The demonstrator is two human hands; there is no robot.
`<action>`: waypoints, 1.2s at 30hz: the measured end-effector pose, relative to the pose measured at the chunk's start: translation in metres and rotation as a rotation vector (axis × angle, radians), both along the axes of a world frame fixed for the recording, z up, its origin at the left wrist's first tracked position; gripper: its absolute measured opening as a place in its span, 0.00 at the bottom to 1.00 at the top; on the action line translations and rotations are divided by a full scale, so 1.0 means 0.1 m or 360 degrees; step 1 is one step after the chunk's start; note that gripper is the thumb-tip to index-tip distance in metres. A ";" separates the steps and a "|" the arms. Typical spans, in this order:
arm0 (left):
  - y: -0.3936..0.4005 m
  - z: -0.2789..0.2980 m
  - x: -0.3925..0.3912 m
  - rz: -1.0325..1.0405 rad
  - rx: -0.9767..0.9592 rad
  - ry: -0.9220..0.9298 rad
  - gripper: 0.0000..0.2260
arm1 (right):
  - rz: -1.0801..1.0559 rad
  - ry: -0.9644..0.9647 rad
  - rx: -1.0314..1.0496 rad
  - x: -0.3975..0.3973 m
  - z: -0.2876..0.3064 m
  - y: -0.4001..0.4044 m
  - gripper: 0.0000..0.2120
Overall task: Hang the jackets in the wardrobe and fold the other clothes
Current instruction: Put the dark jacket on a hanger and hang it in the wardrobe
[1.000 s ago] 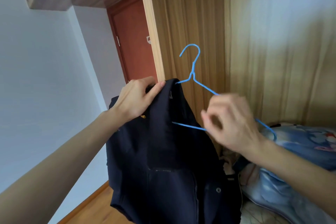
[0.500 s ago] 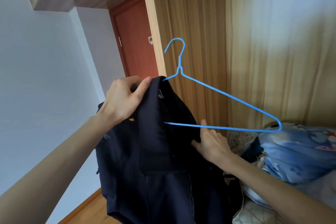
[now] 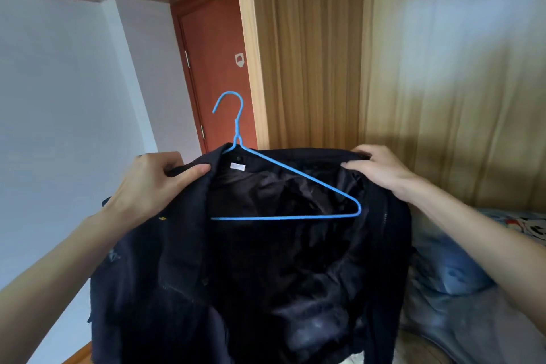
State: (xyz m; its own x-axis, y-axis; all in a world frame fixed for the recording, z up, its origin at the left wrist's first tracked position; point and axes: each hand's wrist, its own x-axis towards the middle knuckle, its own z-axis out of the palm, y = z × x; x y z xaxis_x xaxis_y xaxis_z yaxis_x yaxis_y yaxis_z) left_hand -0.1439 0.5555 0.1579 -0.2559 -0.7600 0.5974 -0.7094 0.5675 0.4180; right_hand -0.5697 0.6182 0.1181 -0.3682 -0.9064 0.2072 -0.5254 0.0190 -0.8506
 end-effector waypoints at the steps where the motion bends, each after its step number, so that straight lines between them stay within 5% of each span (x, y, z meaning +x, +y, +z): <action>1: 0.00 -0.04 0.01 0.0011 -0.0037 0.0012 0.25 | 0.0011 0.0055 -0.0025 0.03 0.09 0.02 0.11; 6: 0.04 -0.15 -0.07 0.0172 -0.0257 0.0003 0.27 | 0.0032 0.0251 -0.0032 0.16 0.43 0.10 0.02; 13: 0.16 -0.19 -0.35 0.0150 -0.0632 -0.0361 0.28 | 0.0029 0.0077 -0.0226 0.39 0.88 0.33 0.11; 20: 0.22 -0.23 -0.65 0.0114 -0.0507 0.0080 0.27 | 0.0813 0.0028 0.0091 0.56 0.85 0.59 0.25; 23: 0.21 -0.21 -0.66 0.0077 -0.0487 0.0130 0.27 | 0.0621 0.0430 0.0012 0.58 0.57 0.59 0.36; 27: 0.21 -0.24 -0.70 -0.0011 -0.0460 0.0168 0.27 | 0.0307 0.1254 -0.0379 0.48 0.15 0.48 0.23; 31: 0.18 -0.25 -0.71 -0.0055 -0.0434 0.0175 0.28 | 0.0292 0.1312 -0.0395 0.37 0.09 0.32 0.12; 36: 0.00 -0.28 -0.57 -0.0339 -0.0282 -0.0024 0.25 | 0.0429 0.1083 -0.0685 0.35 0.01 0.22 0.20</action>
State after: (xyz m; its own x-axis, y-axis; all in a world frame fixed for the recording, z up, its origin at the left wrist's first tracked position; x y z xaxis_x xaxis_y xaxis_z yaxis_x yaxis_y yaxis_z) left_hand -0.2014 0.5553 0.1298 -0.4088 -0.5720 0.7111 -0.5716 0.7679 0.2891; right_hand -0.5349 0.6405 0.1194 0.1788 -0.7366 0.6523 -0.8655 -0.4330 -0.2518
